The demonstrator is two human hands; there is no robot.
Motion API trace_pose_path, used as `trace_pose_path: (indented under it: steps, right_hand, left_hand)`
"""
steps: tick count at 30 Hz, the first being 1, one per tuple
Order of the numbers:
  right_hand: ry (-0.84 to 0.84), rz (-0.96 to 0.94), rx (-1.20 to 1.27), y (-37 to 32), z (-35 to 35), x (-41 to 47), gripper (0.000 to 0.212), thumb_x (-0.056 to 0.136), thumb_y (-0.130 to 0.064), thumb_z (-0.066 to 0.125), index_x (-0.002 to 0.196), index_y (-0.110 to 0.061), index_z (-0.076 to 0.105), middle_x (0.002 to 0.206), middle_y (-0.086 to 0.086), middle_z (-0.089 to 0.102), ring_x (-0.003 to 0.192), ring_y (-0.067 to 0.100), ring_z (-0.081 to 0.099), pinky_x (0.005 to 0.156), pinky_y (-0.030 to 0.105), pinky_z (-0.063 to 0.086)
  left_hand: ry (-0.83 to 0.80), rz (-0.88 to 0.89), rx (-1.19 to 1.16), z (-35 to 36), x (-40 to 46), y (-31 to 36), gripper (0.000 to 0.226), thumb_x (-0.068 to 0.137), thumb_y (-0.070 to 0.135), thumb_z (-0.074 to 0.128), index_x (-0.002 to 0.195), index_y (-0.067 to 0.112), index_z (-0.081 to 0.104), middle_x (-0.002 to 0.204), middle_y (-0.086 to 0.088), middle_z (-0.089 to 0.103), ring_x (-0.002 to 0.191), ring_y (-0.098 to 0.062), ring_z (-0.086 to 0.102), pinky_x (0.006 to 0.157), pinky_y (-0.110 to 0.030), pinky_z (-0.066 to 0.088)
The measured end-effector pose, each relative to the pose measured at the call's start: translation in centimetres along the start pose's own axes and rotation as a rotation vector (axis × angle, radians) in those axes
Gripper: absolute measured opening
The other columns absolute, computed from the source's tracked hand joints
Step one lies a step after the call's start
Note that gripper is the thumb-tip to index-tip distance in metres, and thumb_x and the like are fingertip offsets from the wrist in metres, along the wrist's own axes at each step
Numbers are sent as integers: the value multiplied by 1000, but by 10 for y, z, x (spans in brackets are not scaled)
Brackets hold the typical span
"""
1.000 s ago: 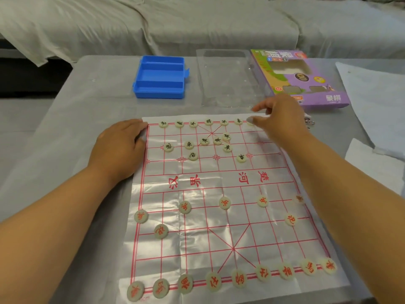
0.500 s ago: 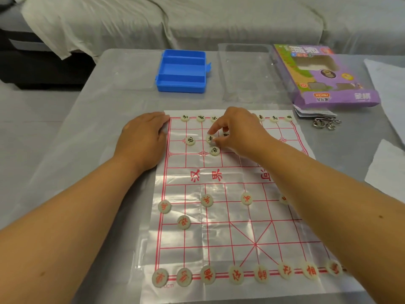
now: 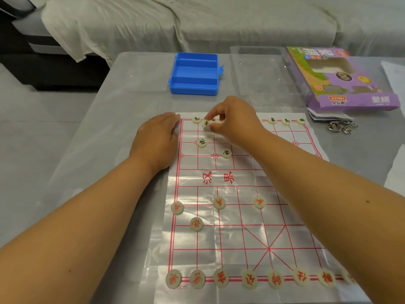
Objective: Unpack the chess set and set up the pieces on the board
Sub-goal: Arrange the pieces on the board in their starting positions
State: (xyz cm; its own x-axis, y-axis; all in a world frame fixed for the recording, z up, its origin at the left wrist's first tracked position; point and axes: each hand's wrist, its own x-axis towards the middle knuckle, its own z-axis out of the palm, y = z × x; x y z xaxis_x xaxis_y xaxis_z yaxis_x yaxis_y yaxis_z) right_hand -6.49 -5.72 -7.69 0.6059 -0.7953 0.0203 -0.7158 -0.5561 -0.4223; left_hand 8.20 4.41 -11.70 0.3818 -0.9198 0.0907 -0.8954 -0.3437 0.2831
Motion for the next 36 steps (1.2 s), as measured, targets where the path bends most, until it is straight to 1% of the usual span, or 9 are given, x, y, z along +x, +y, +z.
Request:
trace_pose_path:
  steps: [5, 8, 16, 21, 24, 27, 30, 32, 36]
  right_hand:
    - [68, -15, -13, -20, 18, 28, 28, 80, -45, 67, 106, -35, 67, 93, -9, 50, 103, 16, 53, 91, 35, 44]
    - [72, -20, -47, -30, 26, 37, 29, 81, -45, 66, 108, -34, 66, 105, -5, 57, 107, 17, 51, 91, 34, 39]
    - [29, 15, -108, -36, 33, 43, 33, 80, -48, 66, 109, -34, 66, 127, -2, 55, 121, 20, 46, 97, 35, 35]
    - [45, 12, -10, -27, 10, 34, 38, 77, -48, 68, 112, -33, 65, 115, -5, 60, 113, 16, 52, 98, 36, 40]
    - [68, 31, 99, -10, -18, 14, 33, 78, -43, 69, 109, -30, 68, 95, -8, 58, 94, 12, 56, 93, 37, 46]
    - [53, 60, 163, 6, -34, -8, 30, 81, -38, 67, 109, -28, 67, 83, -11, 52, 74, 5, 50, 79, 26, 46]
    - [-14, 79, 103, 14, -34, -22, 30, 82, -37, 67, 110, -29, 67, 91, -8, 52, 77, 8, 49, 73, 24, 40]
    - [-51, 74, 70, 15, -28, -28, 31, 80, -38, 68, 109, -29, 69, 93, -6, 55, 77, 9, 49, 73, 26, 40]
    - [-91, 38, -1, 8, -9, -31, 32, 77, -41, 70, 107, -31, 70, 97, -3, 58, 86, 14, 49, 91, 39, 46]
  left_hand:
    - [16, -25, -48, -1, 0, -1, 43, 100, 24, 36, 141, 12, 42, 147, -6, 42, 135, -23, 37, 115, -38, 28]
    - [21, -19, -45, 1, 1, -3, 43, 100, 22, 36, 140, 10, 44, 147, -7, 42, 135, -23, 36, 115, -38, 27]
    - [31, -29, -37, 3, 2, -4, 43, 101, 23, 33, 141, 10, 43, 147, -7, 42, 135, -23, 37, 115, -37, 27]
    - [25, -28, -41, 1, 1, -3, 44, 100, 24, 34, 141, 10, 42, 146, -7, 43, 134, -23, 37, 115, -37, 28]
    - [16, -20, -43, 2, 1, -4, 44, 100, 25, 33, 140, 11, 44, 145, -6, 45, 132, -23, 40, 113, -38, 31]
    - [8, -25, -56, 0, 0, -2, 44, 99, 25, 33, 139, 11, 45, 143, -6, 47, 131, -23, 41, 112, -39, 33]
    - [12, -24, -59, -3, -1, 0, 42, 100, 24, 33, 137, 10, 47, 141, -7, 48, 129, -23, 42, 111, -37, 33]
    - [19, -24, -50, -3, -2, 1, 42, 100, 24, 33, 138, 10, 46, 142, -7, 47, 131, -23, 41, 111, -36, 31]
    - [11, -29, -44, -3, -1, 1, 42, 100, 24, 33, 138, 10, 46, 142, -7, 47, 130, -23, 42, 111, -35, 30]
